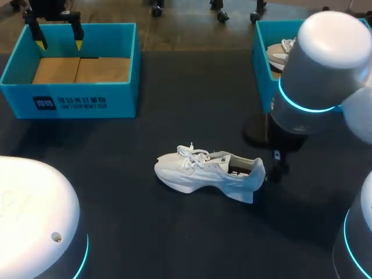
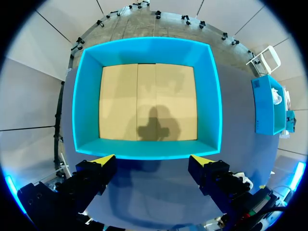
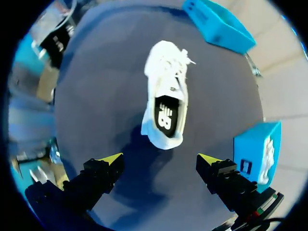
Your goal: Take the shoe out of the shoebox, open the shoe tongue, remove and reinsert the insole, then place the shoe into the shoebox
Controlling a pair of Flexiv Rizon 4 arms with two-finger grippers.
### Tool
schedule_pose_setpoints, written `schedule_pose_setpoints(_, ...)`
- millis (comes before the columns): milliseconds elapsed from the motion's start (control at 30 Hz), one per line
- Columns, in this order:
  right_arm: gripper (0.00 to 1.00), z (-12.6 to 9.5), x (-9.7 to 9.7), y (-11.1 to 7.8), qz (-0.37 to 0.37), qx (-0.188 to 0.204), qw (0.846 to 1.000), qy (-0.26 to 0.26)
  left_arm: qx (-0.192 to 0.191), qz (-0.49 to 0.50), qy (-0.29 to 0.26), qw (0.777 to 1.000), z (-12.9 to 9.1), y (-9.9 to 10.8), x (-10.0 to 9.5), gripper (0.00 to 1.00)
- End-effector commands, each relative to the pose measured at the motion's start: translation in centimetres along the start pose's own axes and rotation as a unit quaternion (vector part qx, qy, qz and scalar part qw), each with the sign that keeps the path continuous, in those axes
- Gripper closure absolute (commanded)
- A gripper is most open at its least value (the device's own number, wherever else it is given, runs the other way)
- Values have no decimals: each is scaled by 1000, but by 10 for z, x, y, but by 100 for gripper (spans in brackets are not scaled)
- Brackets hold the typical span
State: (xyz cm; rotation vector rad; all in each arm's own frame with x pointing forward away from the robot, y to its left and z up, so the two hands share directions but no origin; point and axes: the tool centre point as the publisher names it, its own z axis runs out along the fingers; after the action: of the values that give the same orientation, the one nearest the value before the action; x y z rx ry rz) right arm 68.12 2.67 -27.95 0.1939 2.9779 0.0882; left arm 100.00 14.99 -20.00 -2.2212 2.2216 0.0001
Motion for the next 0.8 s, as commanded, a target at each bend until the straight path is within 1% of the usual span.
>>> schedule_pose_setpoints(33,0,0,1,-7,-308,-51,949,43,0,0,0,1000,0,0,0,0)
schedule_pose_setpoints(500,0,0,1,-7,-308,-51,949,43,0,0,0,1000,0,0,0,0)
schedule_pose_setpoints(533,0,1,1,-11,-311,-69,947,45,0,0,0,1000,0,0,0,0)
schedule_pose_setpoints(567,0,2,1,-13,-318,-62,945,52,0,0,0,1000,0,0,0,0)
schedule_pose_setpoints(633,0,2,1,-19,-309,-96,945,36,0,0,0,1000,0,0,0,0)
schedule_pose_setpoints(667,0,3,0,-23,-306,-103,946,32,0,0,0,1000,0,0,0,0)
schedule_pose_setpoints(700,0,4,-1,-26,-306,-101,946,33,0,0,0,1000,0,0,0,0)
schedule_pose_setpoints(767,0,7,-2,-31,-297,-127,946,26,0,0,0,1000,0,0,0,0)
schedule_pose_setpoints(800,0,7,-3,-32,-293,-132,947,25,0,0,0,1000,0,0,0,0)
